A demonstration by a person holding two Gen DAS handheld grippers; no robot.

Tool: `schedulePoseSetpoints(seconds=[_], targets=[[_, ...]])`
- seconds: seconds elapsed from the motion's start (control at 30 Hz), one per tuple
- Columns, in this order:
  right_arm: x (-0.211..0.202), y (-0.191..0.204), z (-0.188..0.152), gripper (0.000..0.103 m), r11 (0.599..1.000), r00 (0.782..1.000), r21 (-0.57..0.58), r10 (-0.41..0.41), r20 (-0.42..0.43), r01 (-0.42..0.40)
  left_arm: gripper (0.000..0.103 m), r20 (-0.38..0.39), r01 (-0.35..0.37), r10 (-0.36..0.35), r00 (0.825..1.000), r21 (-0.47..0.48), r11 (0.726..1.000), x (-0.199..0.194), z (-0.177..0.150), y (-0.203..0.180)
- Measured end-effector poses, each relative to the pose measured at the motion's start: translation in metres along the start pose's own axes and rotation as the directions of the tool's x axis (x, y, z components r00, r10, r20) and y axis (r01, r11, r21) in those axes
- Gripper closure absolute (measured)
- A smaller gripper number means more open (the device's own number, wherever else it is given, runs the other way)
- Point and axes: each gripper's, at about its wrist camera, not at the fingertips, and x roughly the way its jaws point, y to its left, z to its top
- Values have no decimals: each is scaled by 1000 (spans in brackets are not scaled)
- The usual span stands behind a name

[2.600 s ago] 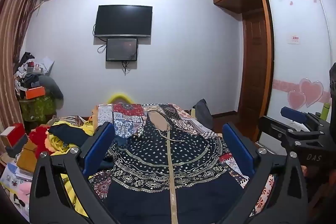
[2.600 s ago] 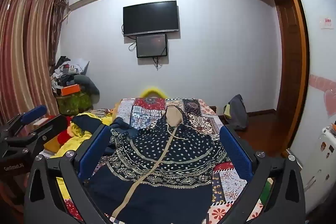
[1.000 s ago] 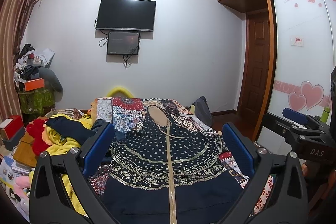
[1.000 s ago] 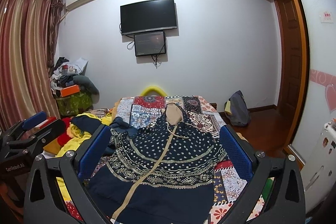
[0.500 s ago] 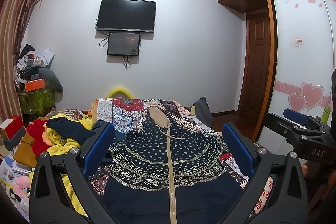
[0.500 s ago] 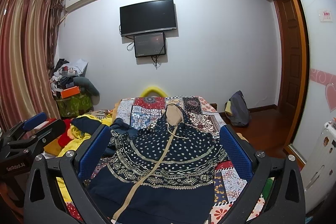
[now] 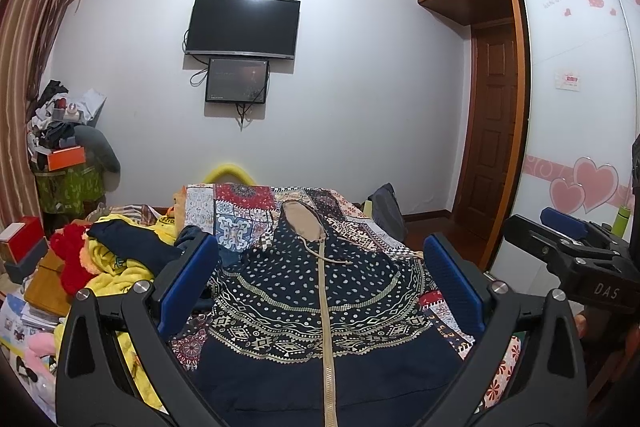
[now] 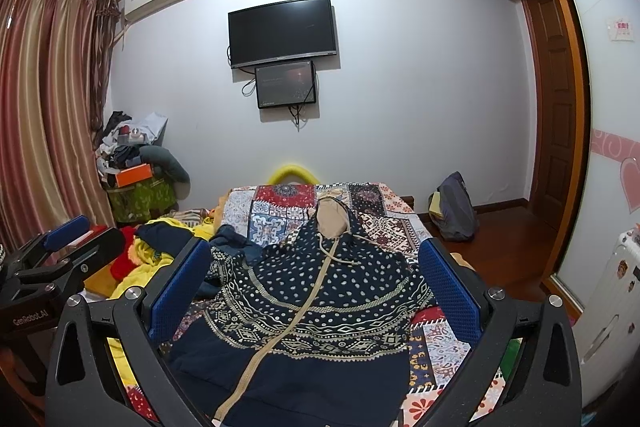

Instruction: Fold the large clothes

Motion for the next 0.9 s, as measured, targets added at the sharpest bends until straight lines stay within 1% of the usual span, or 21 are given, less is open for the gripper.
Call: schedulePoseSetpoints(seconds=[0.27,0.53,0.7,0.8,0.83,0.9], targets=[[8,2,0,0,1000,1000,-6,-3,-12,3,0,-16,4,-4,1000,-2,1000,9,-1,6],[29,0,1,0,1000,999,-6,-6,-44,6,0,-36,1,-1,999,-11,1000,29,-4,15],[55,-2,4,0,1000,998,-12,-1,-58,0,0,-55,-26,25,998,-15,1000,52,0,30],[78,-1,8,0,1000,998,-23,0,-70,-2,0,-58,-57,56,997,-12,998,72,5,46],[86,-2,9,0,1000,997,-23,2,-73,-4,0,-57,-77,76,995,-11,997,82,6,54],[104,-3,11,0,1000,996,-15,11,-85,-12,0,-68,-88,87,994,-13,996,99,6,66]])
